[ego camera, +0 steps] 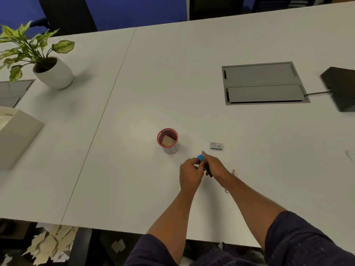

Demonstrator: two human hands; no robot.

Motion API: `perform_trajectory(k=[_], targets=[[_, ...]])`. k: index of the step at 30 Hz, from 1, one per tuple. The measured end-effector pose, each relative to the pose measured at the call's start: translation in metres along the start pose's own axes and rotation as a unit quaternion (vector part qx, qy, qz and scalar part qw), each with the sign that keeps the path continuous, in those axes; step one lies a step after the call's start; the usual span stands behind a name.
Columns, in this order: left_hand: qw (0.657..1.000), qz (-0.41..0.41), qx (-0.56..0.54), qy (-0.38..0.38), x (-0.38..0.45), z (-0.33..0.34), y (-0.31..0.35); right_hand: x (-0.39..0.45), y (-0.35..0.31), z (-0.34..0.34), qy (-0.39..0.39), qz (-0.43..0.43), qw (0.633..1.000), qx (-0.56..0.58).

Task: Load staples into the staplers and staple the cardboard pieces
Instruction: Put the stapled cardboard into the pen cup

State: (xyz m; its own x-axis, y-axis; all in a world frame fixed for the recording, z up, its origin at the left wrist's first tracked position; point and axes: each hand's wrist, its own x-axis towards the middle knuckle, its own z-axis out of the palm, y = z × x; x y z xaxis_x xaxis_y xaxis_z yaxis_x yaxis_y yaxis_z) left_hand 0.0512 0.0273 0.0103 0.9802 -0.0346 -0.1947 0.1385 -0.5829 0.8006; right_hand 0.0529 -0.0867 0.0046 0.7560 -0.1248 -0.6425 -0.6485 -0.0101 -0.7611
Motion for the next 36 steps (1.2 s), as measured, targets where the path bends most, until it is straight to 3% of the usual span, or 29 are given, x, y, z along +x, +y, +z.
perform_trajectory(k=[6,11,19,28,36], targets=[[0.998,-0.042,0.003,-0.052,-0.006,0.010,-0.007,-0.002,0.012,-0.014,0.019,0.045,0.998,-0.032],[0.992,-0.090,-0.037,-0.076,-0.006,0.016,-0.009,-0.015,0.022,-0.024,-0.014,-0.001,1.000,-0.014],[0.962,-0.189,-0.174,-0.097,-0.004,0.007,-0.013,-0.017,0.025,-0.033,0.020,-0.003,1.000,0.009],[0.982,-0.136,-0.007,-0.131,-0.007,0.007,-0.020,-0.014,0.030,-0.019,0.061,0.021,0.984,-0.165],[0.979,-0.122,0.102,-0.127,-0.011,0.007,-0.024,-0.014,0.030,-0.014,0.048,0.059,0.987,-0.139]])
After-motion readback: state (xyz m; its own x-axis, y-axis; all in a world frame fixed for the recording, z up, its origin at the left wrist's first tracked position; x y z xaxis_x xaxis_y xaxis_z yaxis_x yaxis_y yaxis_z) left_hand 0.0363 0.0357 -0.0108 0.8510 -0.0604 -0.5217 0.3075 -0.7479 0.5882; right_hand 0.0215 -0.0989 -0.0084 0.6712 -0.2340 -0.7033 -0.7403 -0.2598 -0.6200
